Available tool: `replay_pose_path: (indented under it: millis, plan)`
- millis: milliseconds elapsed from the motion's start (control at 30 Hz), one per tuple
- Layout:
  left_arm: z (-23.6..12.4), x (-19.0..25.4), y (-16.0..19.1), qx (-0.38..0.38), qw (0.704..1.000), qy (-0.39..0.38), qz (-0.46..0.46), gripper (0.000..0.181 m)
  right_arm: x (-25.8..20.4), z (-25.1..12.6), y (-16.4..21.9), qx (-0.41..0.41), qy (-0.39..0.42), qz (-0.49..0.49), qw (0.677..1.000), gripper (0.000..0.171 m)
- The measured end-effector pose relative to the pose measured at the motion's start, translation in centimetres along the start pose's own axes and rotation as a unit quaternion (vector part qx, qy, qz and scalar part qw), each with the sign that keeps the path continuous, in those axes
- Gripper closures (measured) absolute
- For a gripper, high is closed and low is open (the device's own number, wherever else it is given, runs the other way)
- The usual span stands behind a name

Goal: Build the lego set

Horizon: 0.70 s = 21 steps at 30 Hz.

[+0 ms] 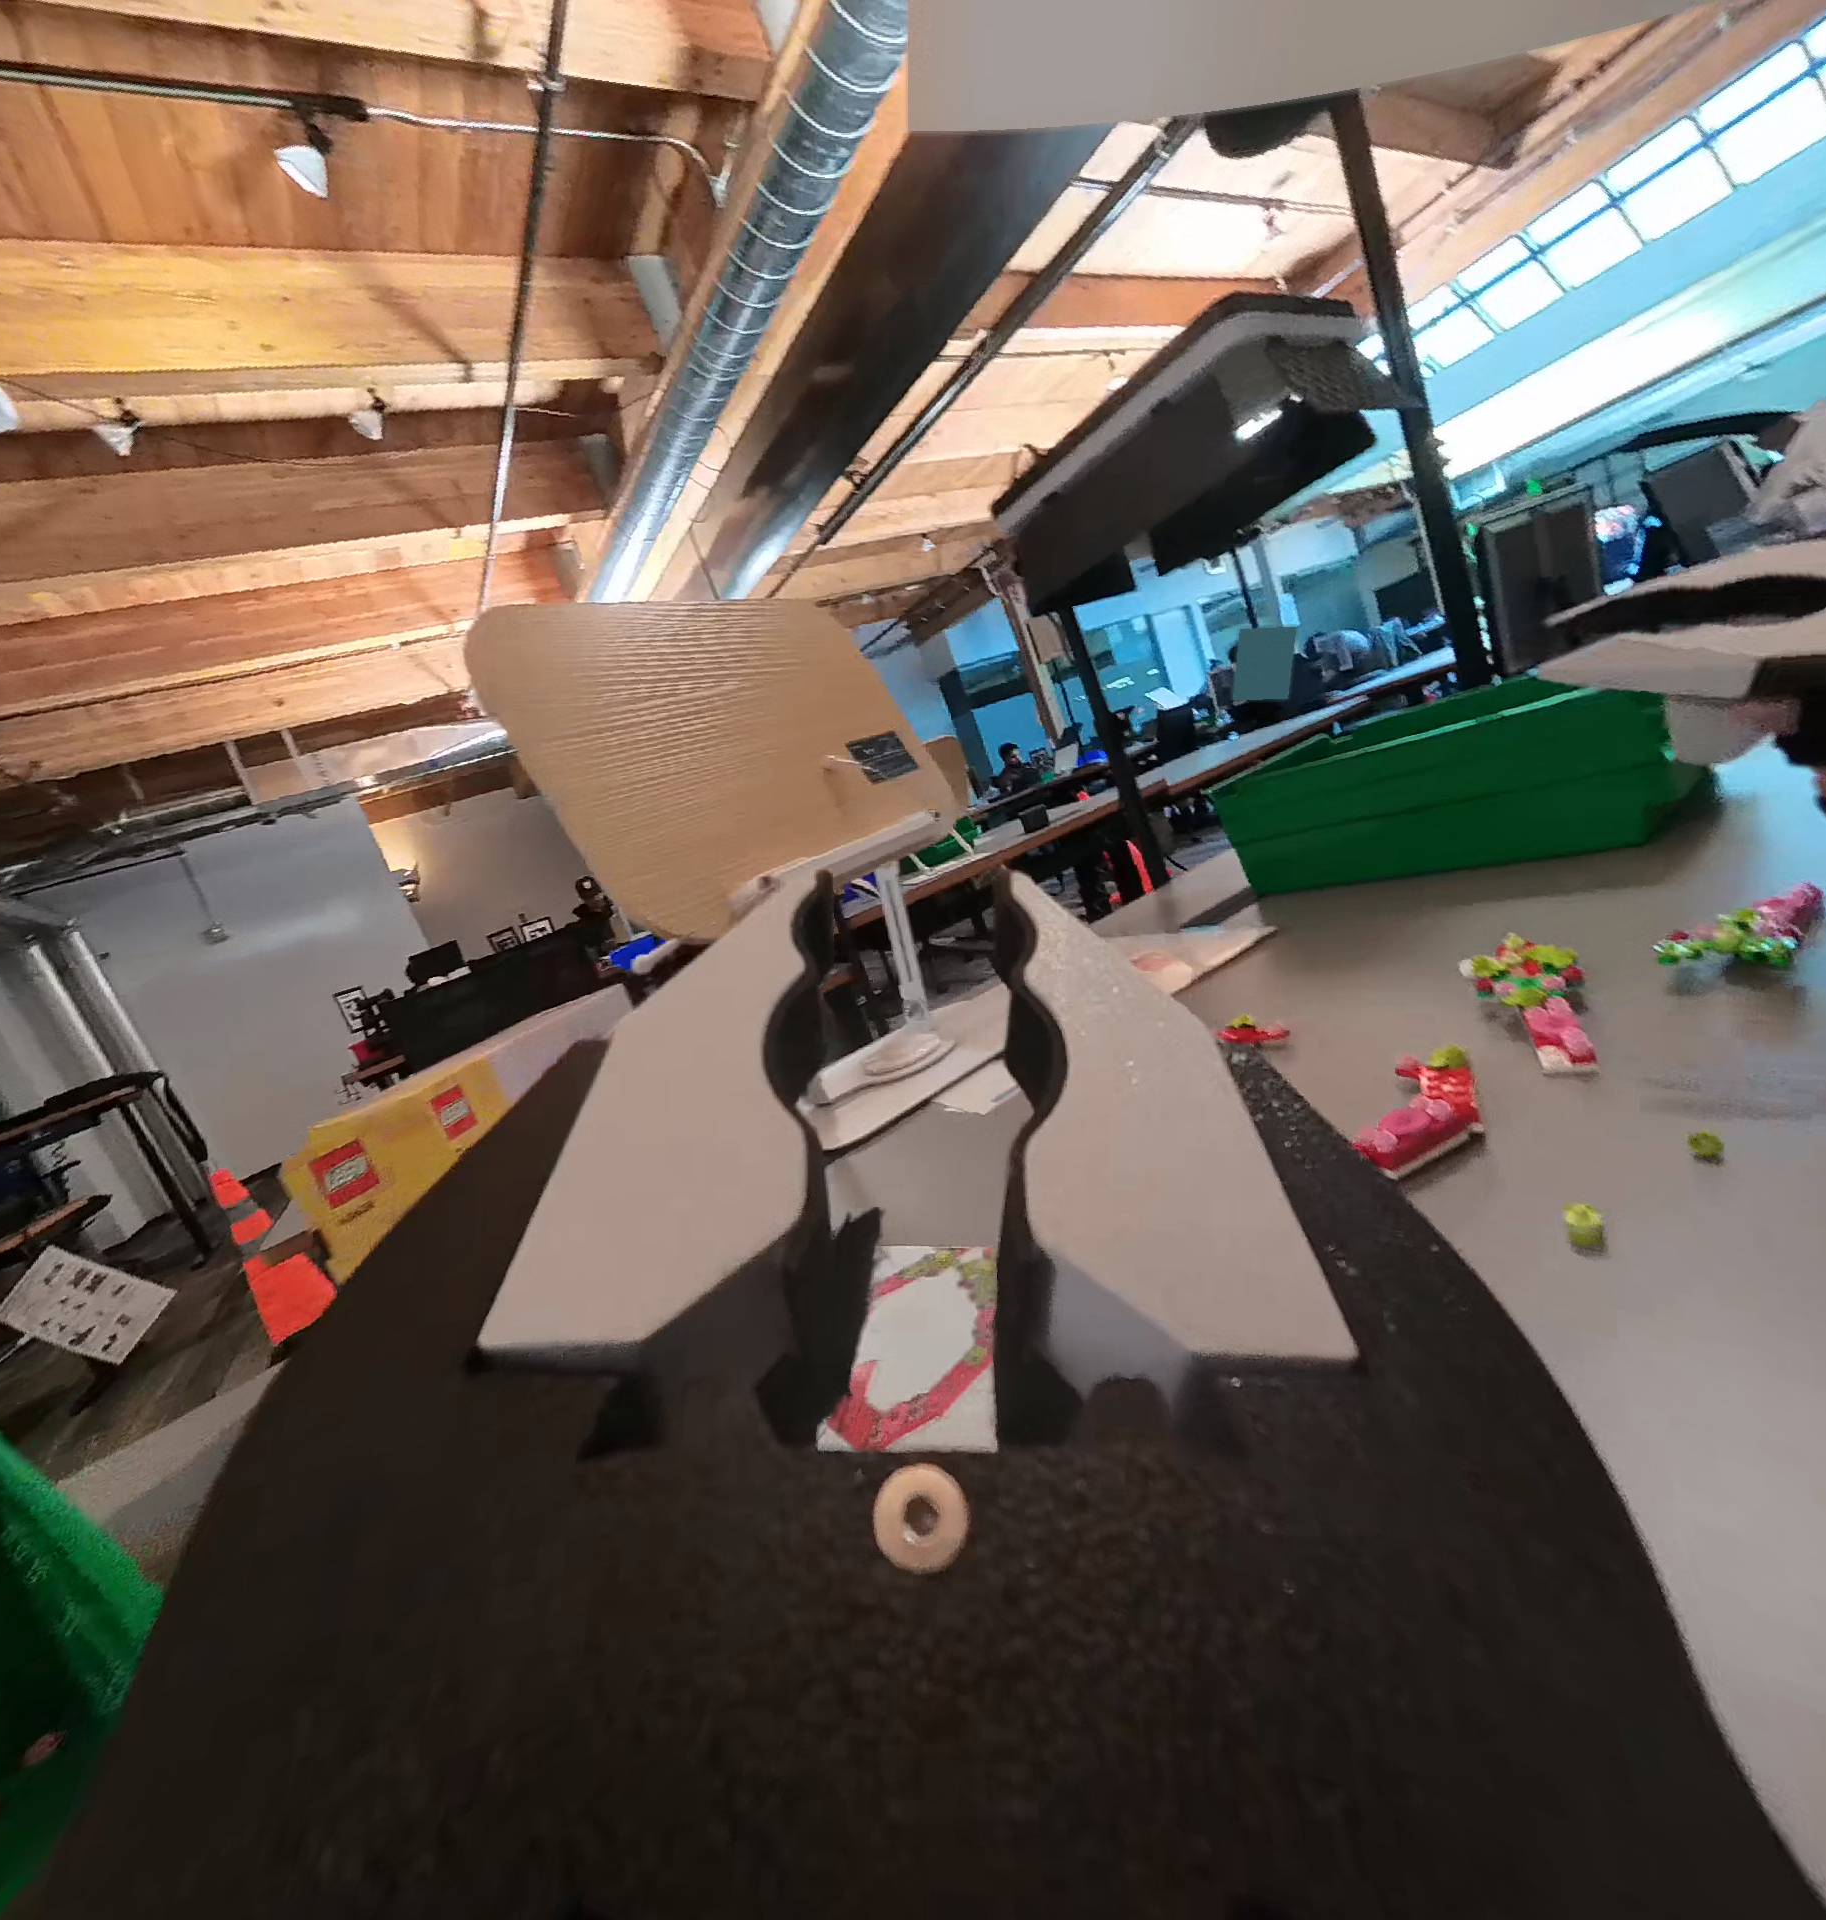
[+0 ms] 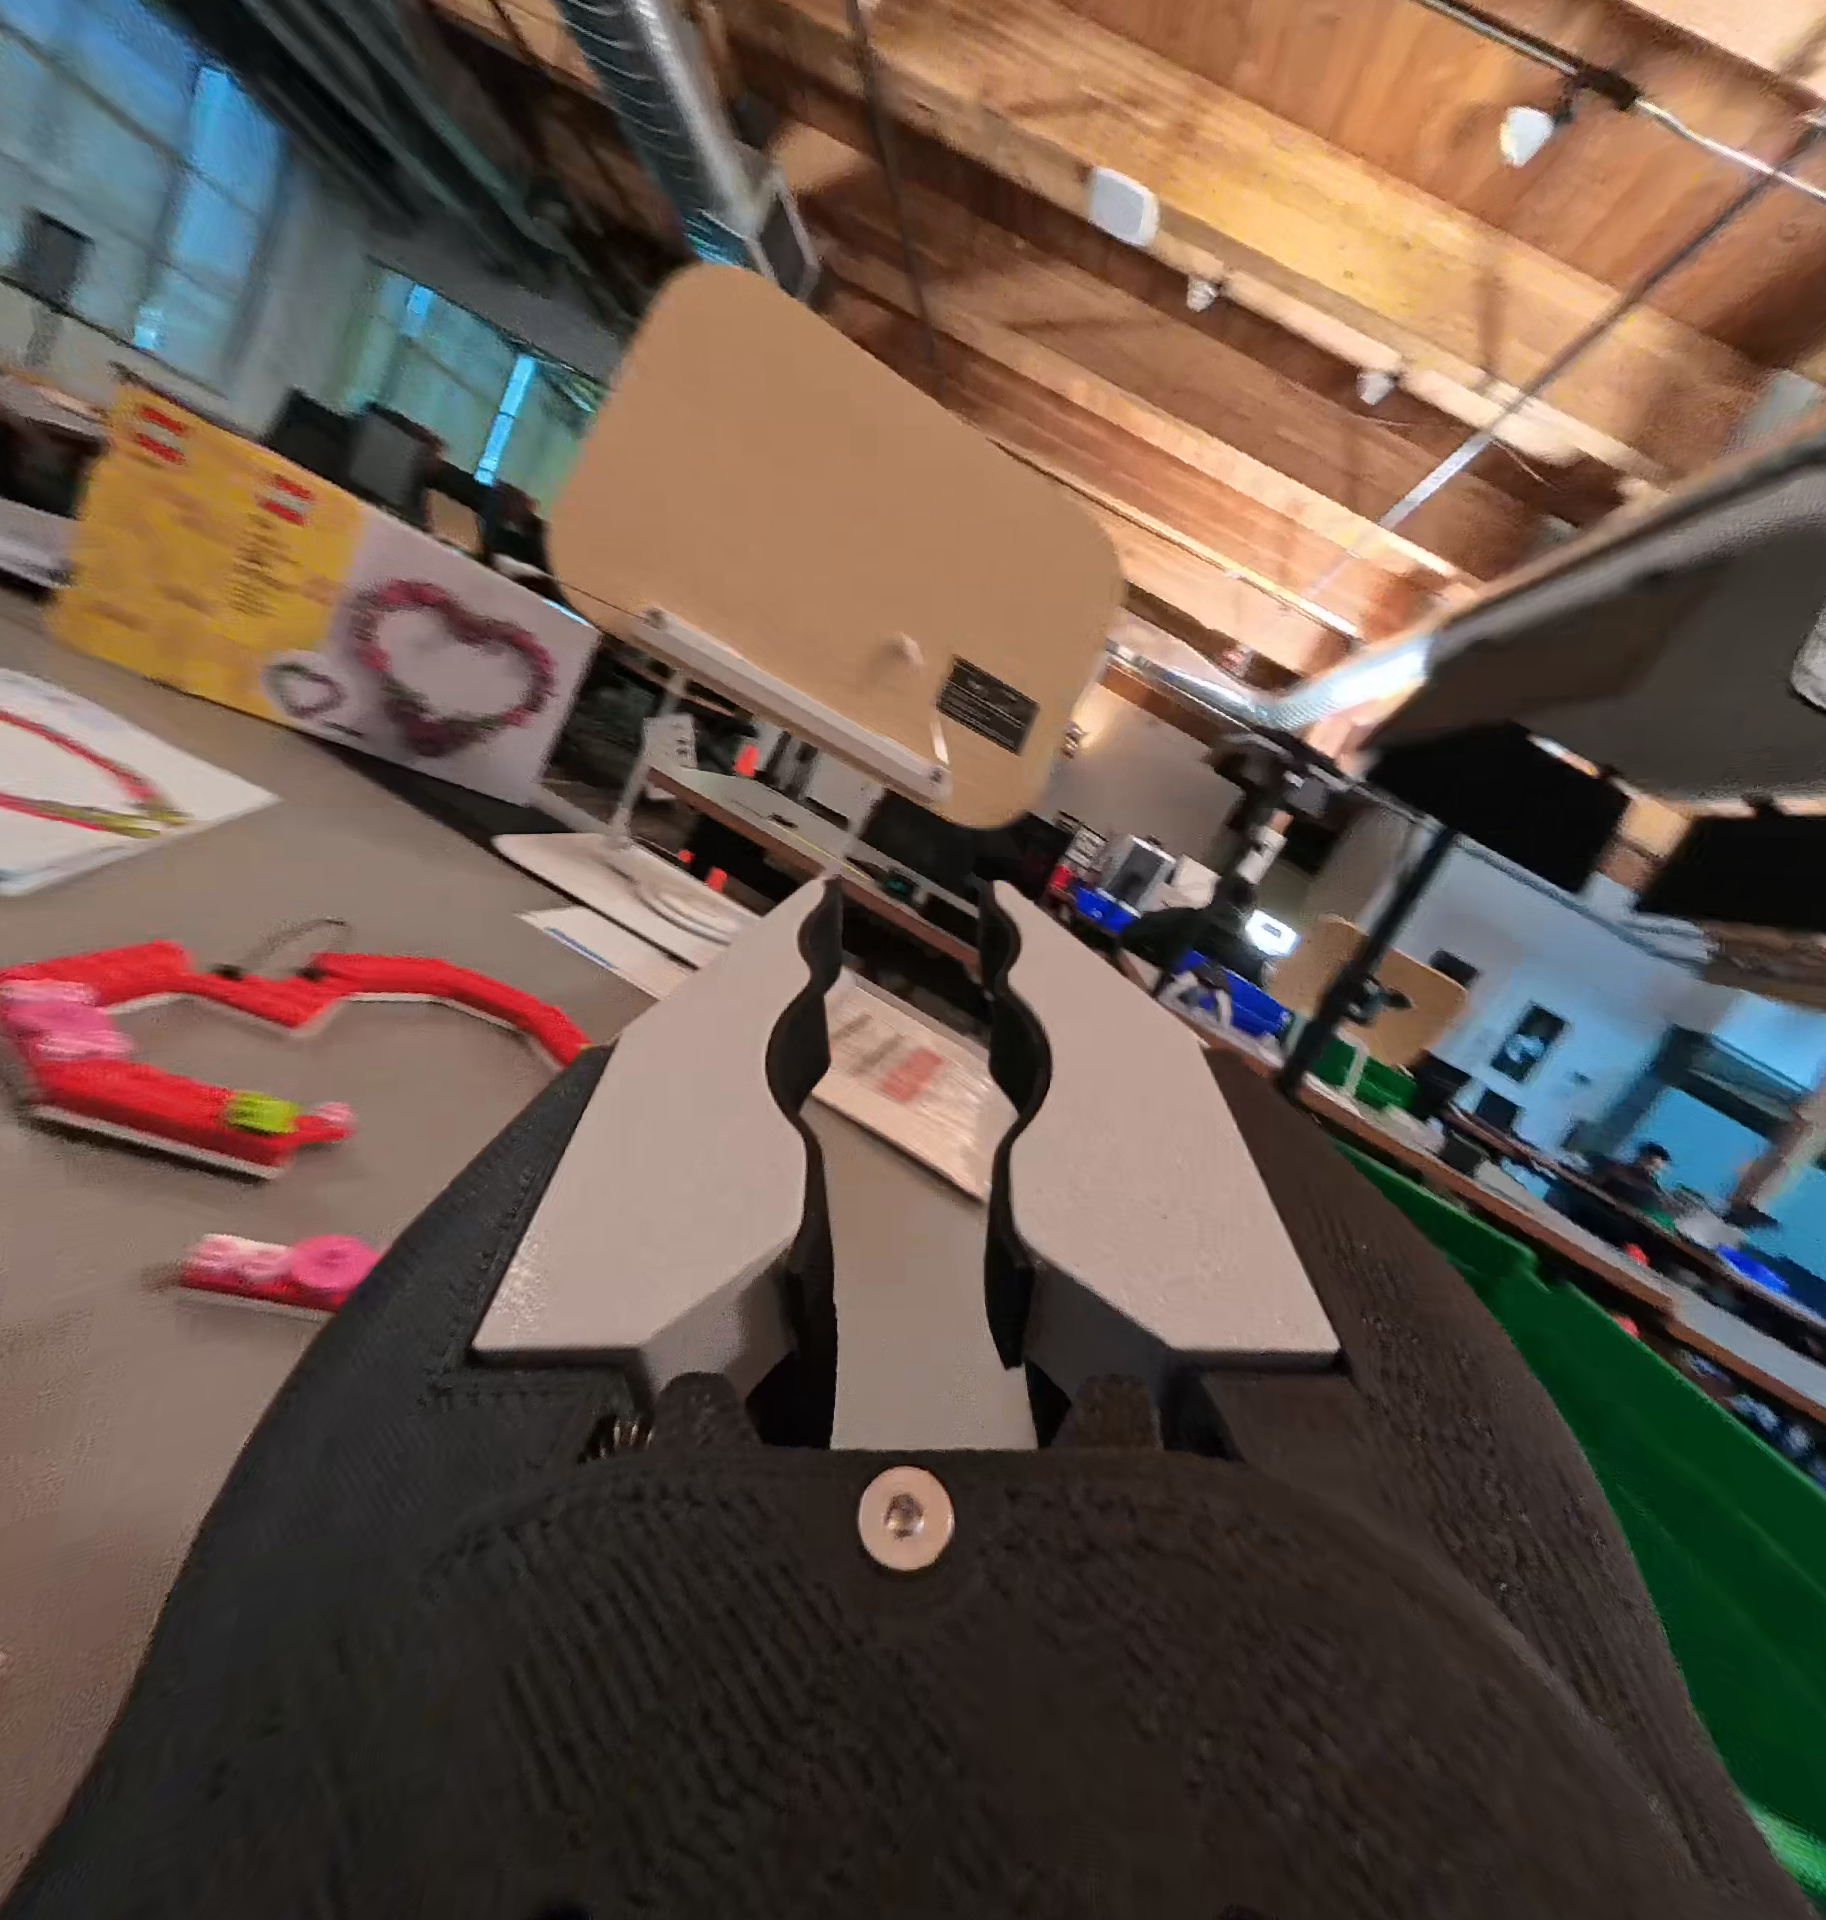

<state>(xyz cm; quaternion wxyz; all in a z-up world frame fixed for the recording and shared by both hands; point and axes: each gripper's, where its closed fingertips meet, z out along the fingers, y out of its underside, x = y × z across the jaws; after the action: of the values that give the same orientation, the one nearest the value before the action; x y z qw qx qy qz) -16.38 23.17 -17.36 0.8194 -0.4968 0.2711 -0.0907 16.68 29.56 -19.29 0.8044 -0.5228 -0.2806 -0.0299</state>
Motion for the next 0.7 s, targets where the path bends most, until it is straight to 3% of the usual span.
replay_pose_path:
  millis: [200, 367, 500, 600, 700]
  plan:
    - [0.8, 4.6, 1.3, -0.031, 0.996, 0.085, 0.023, 0.153, -8.2, -0.1, -5.6, 0.059, -0.101, 0.025, 0.993, 0.149]
    - [1.0, 6.1, 1.5, -0.040, 0.993, 0.114, 0.018, 0.153, -13.6, -1.2, -11.0, 0.109, -0.161, 0.175, 0.965, 0.150]
    - [0.7, 4.0, 0.7, -0.059, 0.993, 0.097, 0.034, 0.150, -15.8, -1.4, -13.1, 0.131, -0.193, 0.284, 0.930, 0.153]
    - [-0.5, -3.4, -2.0, -0.100, 0.993, -0.039, 0.058, 0.148, -13.4, -0.8, -12.2, 0.126, -0.154, 0.321, 0.926, 0.155]
    - [-4.4, -11.5, -4.1, -0.129, 0.973, -0.189, 0.001, 0.146, -10.6, -0.8, -9.9, 0.101, -0.105, 0.380, 0.913, 0.155]
